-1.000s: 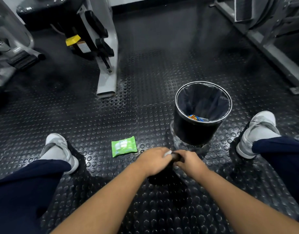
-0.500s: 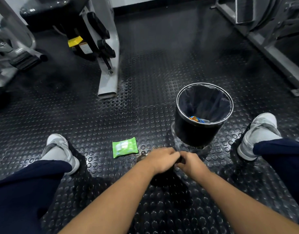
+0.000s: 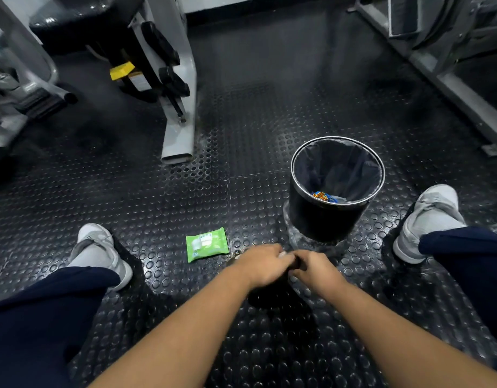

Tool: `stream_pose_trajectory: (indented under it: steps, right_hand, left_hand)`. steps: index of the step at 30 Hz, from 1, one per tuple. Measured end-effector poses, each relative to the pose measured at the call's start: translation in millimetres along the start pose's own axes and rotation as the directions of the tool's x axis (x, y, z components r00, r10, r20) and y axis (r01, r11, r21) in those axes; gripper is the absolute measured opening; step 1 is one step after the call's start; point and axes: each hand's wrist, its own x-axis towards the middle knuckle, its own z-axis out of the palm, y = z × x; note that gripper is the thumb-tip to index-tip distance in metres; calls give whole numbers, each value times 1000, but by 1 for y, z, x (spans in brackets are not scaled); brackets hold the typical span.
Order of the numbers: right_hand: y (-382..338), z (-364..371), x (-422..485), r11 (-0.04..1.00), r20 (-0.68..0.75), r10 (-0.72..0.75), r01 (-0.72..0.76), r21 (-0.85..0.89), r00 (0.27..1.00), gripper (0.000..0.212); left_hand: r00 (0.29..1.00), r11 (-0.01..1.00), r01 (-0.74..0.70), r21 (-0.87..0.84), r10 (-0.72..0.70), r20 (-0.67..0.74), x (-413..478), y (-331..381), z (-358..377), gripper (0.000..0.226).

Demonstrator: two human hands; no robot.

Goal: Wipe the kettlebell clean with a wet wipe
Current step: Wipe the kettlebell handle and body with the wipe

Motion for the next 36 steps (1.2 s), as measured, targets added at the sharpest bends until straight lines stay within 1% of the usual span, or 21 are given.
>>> stream_pose_trajectory:
  steps: [3, 6, 7, 9, 11, 13, 15, 17, 20, 22, 25, 28, 30, 32, 34, 36]
  right_hand:
    - [1, 1, -3, 997, -23, -40, 42, 68, 999, 18]
    - [2, 1, -3, 998, -3, -31, 31, 61, 1000, 22]
    - [2, 1, -3, 999, 7, -26, 26, 42, 1000, 27]
    - [1, -1, -2, 1000, 14, -7, 6, 26, 1000, 37]
    - [0, -1, -2, 1000, 13, 16, -16, 25, 1000, 41]
    - [-1, -1, -2, 999, 16, 34, -35, 19, 999, 42]
    - [0, 0, -2, 999, 23, 41, -41, 16, 999, 42]
    - [0, -1, -1, 999, 17, 32, -32, 15, 999, 42]
    - [-2, -2, -3, 1000, -1, -25, 25, 3, 1000, 39]
    - [-4, -3, -4, 999, -8, -39, 39, 7, 999, 36]
    - [-1, -2, -2, 1000, 10, -14, 14, 11, 1000, 39]
    - [0, -3, -2, 1000, 26, 17, -17, 12, 1000, 40]
    - [-2, -3, -2, 1000, 30, 25, -25, -3, 999, 36]
    - [-2, -4, -3, 999, 32, 35, -35, -7, 999, 33]
    - [-3, -5, -4, 999, 36, 49, -49, -8, 998, 31]
    - [-5, -6, -5, 998, 46, 62, -62, -12, 997, 29]
  left_hand:
    - [996, 995, -93, 26, 93, -14, 0, 18, 12, 59]
    - [987, 989, -141, 49, 144, -68, -7, 6, 13, 59]
    - [988, 991, -125, 40, 128, -83, -10, -3, 11, 60]
    - [995, 999, -50, -6, 50, -92, -12, -25, 5, 63]
    - [997, 999, 26, -31, -28, -76, -12, -47, 0, 69]
    - [996, 997, 68, -35, -70, -49, -11, -61, -5, 71]
    - [997, 997, 61, -37, -62, -38, -10, -57, -6, 64]
    - [999, 1000, 15, -16, -16, -37, -10, -36, -4, 56]
    - [997, 996, -70, 50, 71, -33, -6, -4, 4, 55]
    - [995, 992, -97, 80, 99, -28, -2, 4, 7, 56]
    - [997, 997, -65, 44, 66, -30, -1, -6, 5, 53]
    - [999, 998, -10, 54, 13, -45, -5, -32, 0, 51]
    - [998, 1000, 29, 11, -29, -53, -12, -51, -3, 49]
    - [997, 994, 55, -98, -60, -55, -16, -66, -6, 49]
    - [994, 977, 49, -206, -68, -90, -15, -75, -6, 38]
    - [987, 978, 25, -206, -57, -152, -13, -76, -7, 26]
